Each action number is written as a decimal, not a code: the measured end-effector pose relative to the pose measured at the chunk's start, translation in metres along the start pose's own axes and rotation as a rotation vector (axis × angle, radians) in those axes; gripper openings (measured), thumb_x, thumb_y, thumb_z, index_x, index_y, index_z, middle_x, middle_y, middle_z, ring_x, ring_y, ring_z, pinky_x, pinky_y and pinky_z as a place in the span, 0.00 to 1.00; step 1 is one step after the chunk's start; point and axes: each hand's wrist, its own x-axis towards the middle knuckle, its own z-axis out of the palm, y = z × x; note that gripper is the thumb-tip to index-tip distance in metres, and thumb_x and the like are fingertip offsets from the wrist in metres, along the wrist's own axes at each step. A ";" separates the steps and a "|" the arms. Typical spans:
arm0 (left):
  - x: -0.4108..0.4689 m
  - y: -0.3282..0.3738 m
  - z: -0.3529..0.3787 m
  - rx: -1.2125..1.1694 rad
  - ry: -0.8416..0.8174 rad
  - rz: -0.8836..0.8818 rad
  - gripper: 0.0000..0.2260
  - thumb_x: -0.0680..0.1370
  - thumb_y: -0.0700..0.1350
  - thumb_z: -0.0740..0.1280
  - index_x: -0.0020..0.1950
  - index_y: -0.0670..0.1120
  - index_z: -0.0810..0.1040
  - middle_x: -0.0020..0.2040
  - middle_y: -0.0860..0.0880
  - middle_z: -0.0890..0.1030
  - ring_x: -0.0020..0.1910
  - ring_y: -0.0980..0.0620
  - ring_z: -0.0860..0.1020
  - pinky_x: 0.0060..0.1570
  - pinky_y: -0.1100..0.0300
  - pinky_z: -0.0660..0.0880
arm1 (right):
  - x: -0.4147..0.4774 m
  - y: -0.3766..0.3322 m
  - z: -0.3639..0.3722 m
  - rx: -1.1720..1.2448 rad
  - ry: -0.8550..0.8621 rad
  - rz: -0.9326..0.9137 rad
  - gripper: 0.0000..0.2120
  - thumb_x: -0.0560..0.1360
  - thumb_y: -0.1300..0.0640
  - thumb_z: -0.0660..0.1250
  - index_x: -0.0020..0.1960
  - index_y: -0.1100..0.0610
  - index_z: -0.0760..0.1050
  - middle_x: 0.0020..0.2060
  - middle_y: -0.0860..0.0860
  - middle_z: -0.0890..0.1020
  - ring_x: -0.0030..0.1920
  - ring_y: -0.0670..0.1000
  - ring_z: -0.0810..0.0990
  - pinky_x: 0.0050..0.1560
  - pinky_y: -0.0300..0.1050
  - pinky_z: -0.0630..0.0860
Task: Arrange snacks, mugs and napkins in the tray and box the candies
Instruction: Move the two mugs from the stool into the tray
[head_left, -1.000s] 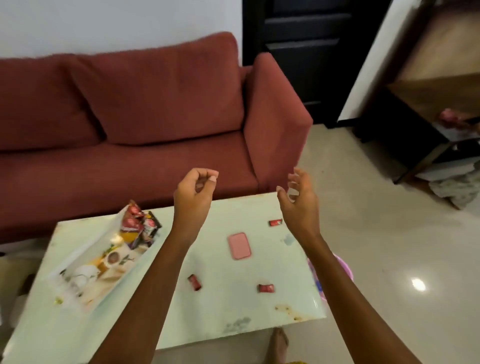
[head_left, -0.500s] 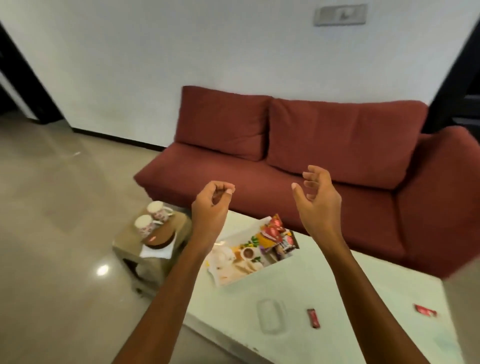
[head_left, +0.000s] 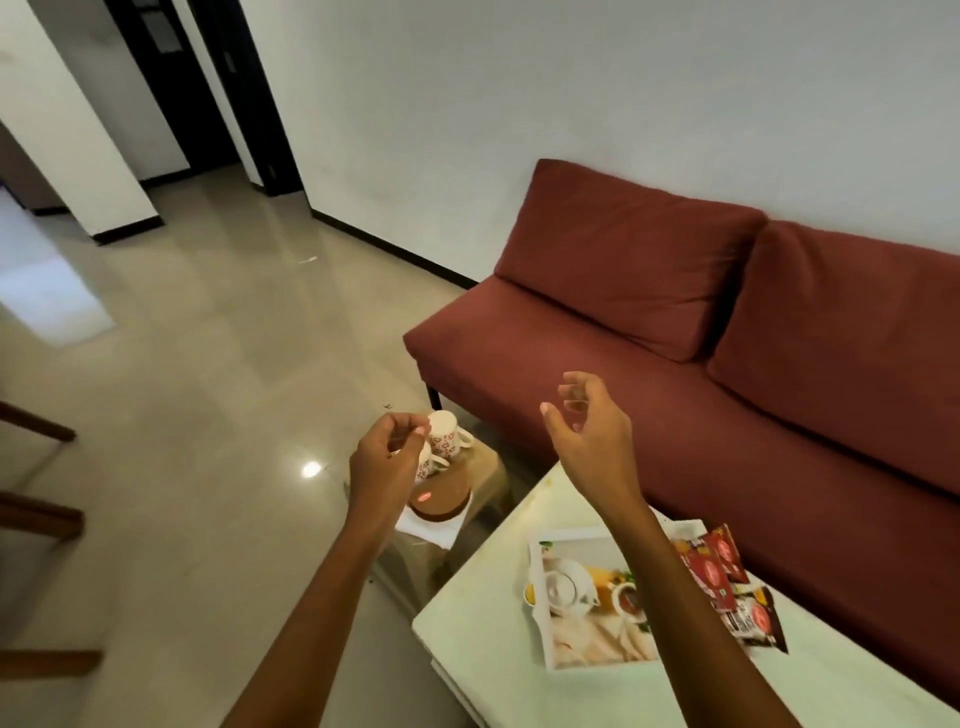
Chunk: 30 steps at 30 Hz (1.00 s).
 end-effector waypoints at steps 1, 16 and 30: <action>0.015 -0.007 -0.001 0.009 0.005 -0.024 0.04 0.76 0.44 0.65 0.50 0.48 0.77 0.50 0.48 0.81 0.49 0.51 0.78 0.45 0.63 0.75 | 0.014 0.003 0.013 -0.005 -0.031 0.016 0.17 0.74 0.55 0.67 0.62 0.54 0.69 0.57 0.52 0.79 0.55 0.49 0.76 0.54 0.44 0.76; 0.180 -0.150 0.029 0.268 -0.173 -0.251 0.24 0.69 0.41 0.74 0.62 0.45 0.71 0.64 0.45 0.74 0.63 0.46 0.71 0.57 0.54 0.71 | 0.137 0.119 0.218 -0.272 -0.441 0.199 0.33 0.69 0.48 0.71 0.69 0.53 0.62 0.67 0.52 0.71 0.66 0.52 0.69 0.61 0.48 0.70; 0.277 -0.344 0.091 0.522 -0.446 -0.179 0.47 0.63 0.50 0.78 0.73 0.42 0.55 0.74 0.41 0.60 0.72 0.41 0.60 0.65 0.48 0.66 | 0.191 0.283 0.379 -0.450 -0.636 0.269 0.45 0.67 0.48 0.73 0.74 0.56 0.51 0.75 0.57 0.54 0.74 0.57 0.54 0.71 0.53 0.56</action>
